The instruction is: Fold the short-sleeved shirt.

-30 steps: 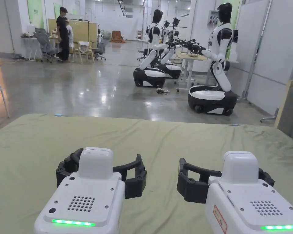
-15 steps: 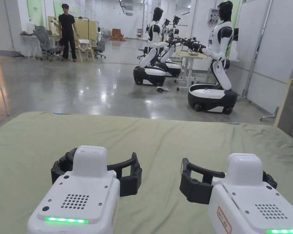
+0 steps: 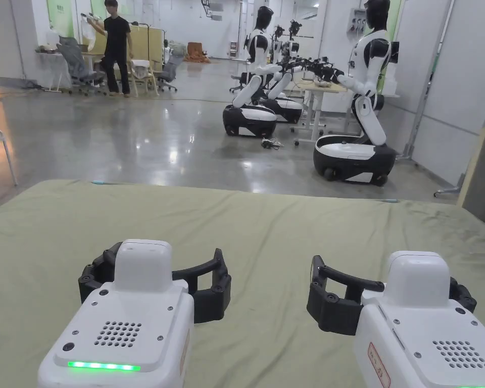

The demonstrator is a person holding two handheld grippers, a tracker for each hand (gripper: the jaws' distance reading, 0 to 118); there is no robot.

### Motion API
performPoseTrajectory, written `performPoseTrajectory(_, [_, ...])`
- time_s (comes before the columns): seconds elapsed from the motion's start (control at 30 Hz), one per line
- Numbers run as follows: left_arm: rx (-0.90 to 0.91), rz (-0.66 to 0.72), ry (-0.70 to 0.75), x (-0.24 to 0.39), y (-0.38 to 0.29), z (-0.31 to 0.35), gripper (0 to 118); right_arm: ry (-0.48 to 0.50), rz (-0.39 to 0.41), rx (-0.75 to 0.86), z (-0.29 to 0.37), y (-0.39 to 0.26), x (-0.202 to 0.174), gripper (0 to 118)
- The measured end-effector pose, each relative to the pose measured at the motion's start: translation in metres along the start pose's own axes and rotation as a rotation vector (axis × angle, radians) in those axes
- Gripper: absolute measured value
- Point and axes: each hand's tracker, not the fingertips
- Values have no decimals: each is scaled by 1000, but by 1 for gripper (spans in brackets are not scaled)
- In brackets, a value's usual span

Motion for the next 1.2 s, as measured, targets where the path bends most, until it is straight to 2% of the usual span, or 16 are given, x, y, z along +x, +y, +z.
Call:
performPoseTrajectory(0.9, [10,2,15,-5,1,6,113,-24,38,8,1,2,-4,118])
performPoseTrajectory(1.2, [14,-7,9,-4,3,9,113,1,1,-20,-2,0,-2,118])
